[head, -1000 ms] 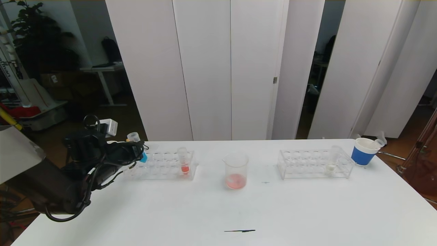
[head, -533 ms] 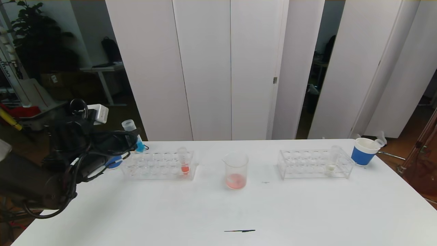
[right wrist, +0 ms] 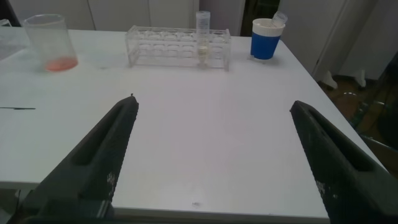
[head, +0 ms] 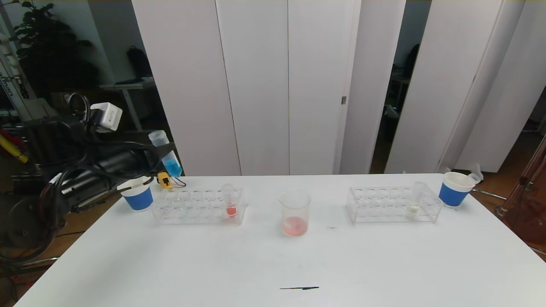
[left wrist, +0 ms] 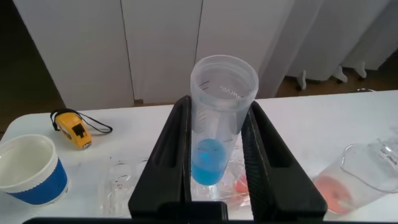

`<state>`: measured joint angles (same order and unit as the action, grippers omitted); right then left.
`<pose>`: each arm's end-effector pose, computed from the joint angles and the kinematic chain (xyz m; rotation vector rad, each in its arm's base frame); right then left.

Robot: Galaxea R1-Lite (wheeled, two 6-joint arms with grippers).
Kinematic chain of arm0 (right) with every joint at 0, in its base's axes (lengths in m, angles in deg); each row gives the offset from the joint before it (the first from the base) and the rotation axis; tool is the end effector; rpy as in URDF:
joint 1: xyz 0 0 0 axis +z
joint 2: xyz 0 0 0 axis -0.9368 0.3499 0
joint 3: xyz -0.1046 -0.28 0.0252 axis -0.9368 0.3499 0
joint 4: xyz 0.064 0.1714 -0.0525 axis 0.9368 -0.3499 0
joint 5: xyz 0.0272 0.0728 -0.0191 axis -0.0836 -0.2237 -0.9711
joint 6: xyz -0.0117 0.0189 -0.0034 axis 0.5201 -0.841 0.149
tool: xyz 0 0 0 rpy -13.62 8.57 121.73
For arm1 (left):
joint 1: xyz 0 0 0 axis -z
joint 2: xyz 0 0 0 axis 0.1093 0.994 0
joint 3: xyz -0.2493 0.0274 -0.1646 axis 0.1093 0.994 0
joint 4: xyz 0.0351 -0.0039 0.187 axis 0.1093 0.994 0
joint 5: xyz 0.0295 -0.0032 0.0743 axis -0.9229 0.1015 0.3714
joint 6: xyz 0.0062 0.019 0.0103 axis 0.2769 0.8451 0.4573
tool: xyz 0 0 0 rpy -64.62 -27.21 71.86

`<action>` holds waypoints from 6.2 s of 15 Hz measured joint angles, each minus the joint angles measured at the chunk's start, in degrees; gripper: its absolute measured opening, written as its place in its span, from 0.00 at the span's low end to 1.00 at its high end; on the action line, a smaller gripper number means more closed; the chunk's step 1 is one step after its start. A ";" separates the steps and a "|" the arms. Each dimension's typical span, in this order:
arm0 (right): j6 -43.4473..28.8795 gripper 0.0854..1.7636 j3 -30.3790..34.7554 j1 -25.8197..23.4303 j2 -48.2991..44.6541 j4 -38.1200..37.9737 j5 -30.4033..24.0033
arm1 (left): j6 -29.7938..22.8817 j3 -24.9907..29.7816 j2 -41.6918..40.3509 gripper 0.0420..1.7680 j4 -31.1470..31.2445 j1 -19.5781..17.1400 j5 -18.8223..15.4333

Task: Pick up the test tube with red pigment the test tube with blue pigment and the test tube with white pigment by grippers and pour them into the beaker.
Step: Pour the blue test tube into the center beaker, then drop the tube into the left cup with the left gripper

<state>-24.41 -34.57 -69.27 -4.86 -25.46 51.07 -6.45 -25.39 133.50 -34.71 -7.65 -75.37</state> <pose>-0.0228 0.0001 0.0757 -0.0015 -0.0026 0.0100 0.3214 0.0019 0.1944 -0.1127 0.1018 -0.2307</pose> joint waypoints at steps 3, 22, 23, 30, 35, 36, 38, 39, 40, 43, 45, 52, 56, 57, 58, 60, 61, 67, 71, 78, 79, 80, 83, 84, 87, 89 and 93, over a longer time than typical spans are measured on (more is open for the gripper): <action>0.00 0.99 0.00 0.00 0.00 -0.01 0.02 | 0.02 -1.54 -1.57 0.31 2.05 2.43 -2.90; 0.00 0.99 0.00 0.00 0.00 -0.04 0.02 | 18.31 -11.76 9.29 0.31 2.46 15.63 -19.53; -0.02 0.99 0.00 0.00 0.00 -0.01 0.00 | 19.48 -12.35 10.17 0.31 2.33 16.04 -20.13; -0.02 0.99 0.00 -0.02 0.00 -0.01 0.00 | 29.06 -18.16 16.09 0.31 1.72 20.44 -22.72; -0.02 0.99 0.00 0.00 0.00 0.00 0.00 | 35.40 -22.98 20.29 0.31 1.63 22.65 -25.28; -0.02 0.99 0.00 0.00 0.00 -0.01 0.00 | 37.14 -23.78 21.05 0.31 1.61 22.71 -25.64; 0.00 0.99 0.00 0.00 0.00 0.00 0.00 | 40.12 -25.19 22.95 0.31 -0.82 22.65 -25.78; -0.02 0.99 0.00 0.00 0.00 -0.01 0.02 | 41.01 -25.66 24.00 0.31 -3.27 22.46 -25.78; -0.02 0.99 0.00 0.00 0.00 -0.01 0.02 | 41.50 -26.04 25.08 0.31 -5.18 22.32 -25.78; -0.02 0.99 0.00 0.00 0.00 -0.01 0.02 | 43.02 -26.84 27.37 0.31 -7.39 21.30 -26.00; -0.02 0.99 0.00 0.00 0.00 -0.01 0.00 | 44.91 -27.01 28.70 0.31 -10.34 20.44 -26.19; -0.02 0.99 0.00 0.00 0.00 -0.01 0.00 | 53.54 -26.65 32.66 0.31 -15.41 18.43 -29.00; 0.00 0.99 0.00 0.00 0.00 -0.01 0.02 | 58.17 -26.43 33.83 0.31 -17.82 18.19 -29.03; -0.02 0.99 0.00 0.00 0.00 -0.01 0.00 | 58.98 -26.37 33.99 0.31 -18.05 18.13 -29.03; 0.00 0.99 0.00 0.00 0.00 -0.01 0.02 | 59.83 -26.27 34.05 0.31 -18.27 18.08 -29.03; 0.00 0.99 0.00 0.00 0.00 -0.01 0.00 | 62.65 -26.16 34.12 0.31 -19.32 17.91 -28.95; -0.02 0.99 0.00 0.00 0.00 -0.01 0.02 | 63.85 -26.15 34.21 0.31 -19.68 17.93 -28.92; 0.00 0.99 0.00 0.00 0.00 -0.01 0.00 | 69.97 -26.26 35.01 0.31 -20.89 17.91 -28.09; 0.00 0.99 0.00 0.00 0.00 -0.04 0.02 | 73.34 -26.69 35.86 0.31 -21.32 17.97 -27.23; -0.02 0.99 0.00 0.00 0.00 -0.01 0.00 | 76.62 -26.40 36.91 0.31 -24.25 18.08 -25.34; -0.02 0.99 0.00 -0.02 0.00 -0.01 0.02 | 77.01 -26.40 37.02 0.31 -24.55 18.05 -25.34; -0.02 0.99 0.00 -0.02 0.00 -0.04 0.04 | 77.47 -26.45 37.16 0.31 -25.36 18.02 -25.33; -0.02 0.99 0.00 0.00 0.00 -0.01 0.02 | 78.65 -26.48 37.43 0.31 -27.34 18.08 -25.17; -0.02 0.99 0.00 -0.02 0.00 -0.01 0.00 | 78.85 -26.38 37.44 0.31 -28.03 18.08 -25.06; -0.02 0.99 0.00 0.00 0.00 -0.04 0.00 | 80.07 -26.26 37.73 0.31 -29.16 18.08 -24.73; -0.02 0.99 0.00 0.00 0.00 -0.01 0.00 | 81.14 -26.37 37.99 0.31 -29.14 18.05 -24.28; 0.00 0.99 0.00 0.00 0.00 -0.04 0.02 | 82.57 -27.00 38.78 0.31 -28.92 18.47 -23.25</action>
<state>-24.41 -34.57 -69.27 -4.86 -25.50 51.09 76.12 -52.39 172.28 -63.63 10.82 -98.61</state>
